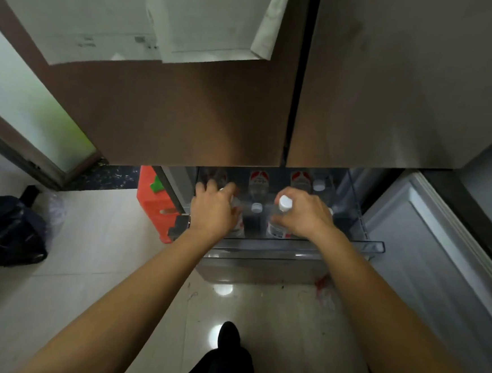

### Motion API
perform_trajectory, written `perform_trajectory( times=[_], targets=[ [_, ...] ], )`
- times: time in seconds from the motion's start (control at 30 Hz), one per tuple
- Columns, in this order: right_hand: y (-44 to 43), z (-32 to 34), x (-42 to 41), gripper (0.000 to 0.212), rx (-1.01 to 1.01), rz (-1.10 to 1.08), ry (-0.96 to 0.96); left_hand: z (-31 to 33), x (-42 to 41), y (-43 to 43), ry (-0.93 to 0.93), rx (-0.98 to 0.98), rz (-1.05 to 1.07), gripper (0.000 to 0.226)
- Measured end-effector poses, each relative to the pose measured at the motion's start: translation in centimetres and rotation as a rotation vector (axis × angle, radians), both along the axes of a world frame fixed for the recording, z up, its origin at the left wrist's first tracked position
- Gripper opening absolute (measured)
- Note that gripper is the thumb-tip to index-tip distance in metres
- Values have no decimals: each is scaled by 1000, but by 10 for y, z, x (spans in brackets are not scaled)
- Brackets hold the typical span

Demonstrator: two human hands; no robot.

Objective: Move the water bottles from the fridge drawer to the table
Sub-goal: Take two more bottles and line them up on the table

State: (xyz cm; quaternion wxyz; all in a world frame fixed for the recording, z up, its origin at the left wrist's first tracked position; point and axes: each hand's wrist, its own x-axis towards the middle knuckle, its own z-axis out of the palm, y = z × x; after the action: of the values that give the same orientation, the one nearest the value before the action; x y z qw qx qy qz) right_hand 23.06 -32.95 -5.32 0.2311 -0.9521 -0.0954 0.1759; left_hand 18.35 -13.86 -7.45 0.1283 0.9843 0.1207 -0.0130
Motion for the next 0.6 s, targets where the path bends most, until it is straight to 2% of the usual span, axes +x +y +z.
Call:
perform_trajectory(
  times=[0.1, 0.23, 0.4, 0.5, 0.6],
  targets=[
    [2, -14, -8, 49, 111, -111, 0, -9, -4, -3, -87, -289, 101, 71],
    [2, -31, -17, 74, 110, -200, 33, -25, -15, -13, -53, -395, 253, 64],
    [6, -48, -23, 67, 116, -220, 91, -35, -16, -18, 43, -492, 342, 82],
    [5, -46, -22, 60, 179, -242, 96, -32, -14, -14, -49, -583, 385, 71],
    [0, -39, -28, 63, 249, -241, 28, -17, -19, -9, -161, -658, 424, 62]
  ],
)
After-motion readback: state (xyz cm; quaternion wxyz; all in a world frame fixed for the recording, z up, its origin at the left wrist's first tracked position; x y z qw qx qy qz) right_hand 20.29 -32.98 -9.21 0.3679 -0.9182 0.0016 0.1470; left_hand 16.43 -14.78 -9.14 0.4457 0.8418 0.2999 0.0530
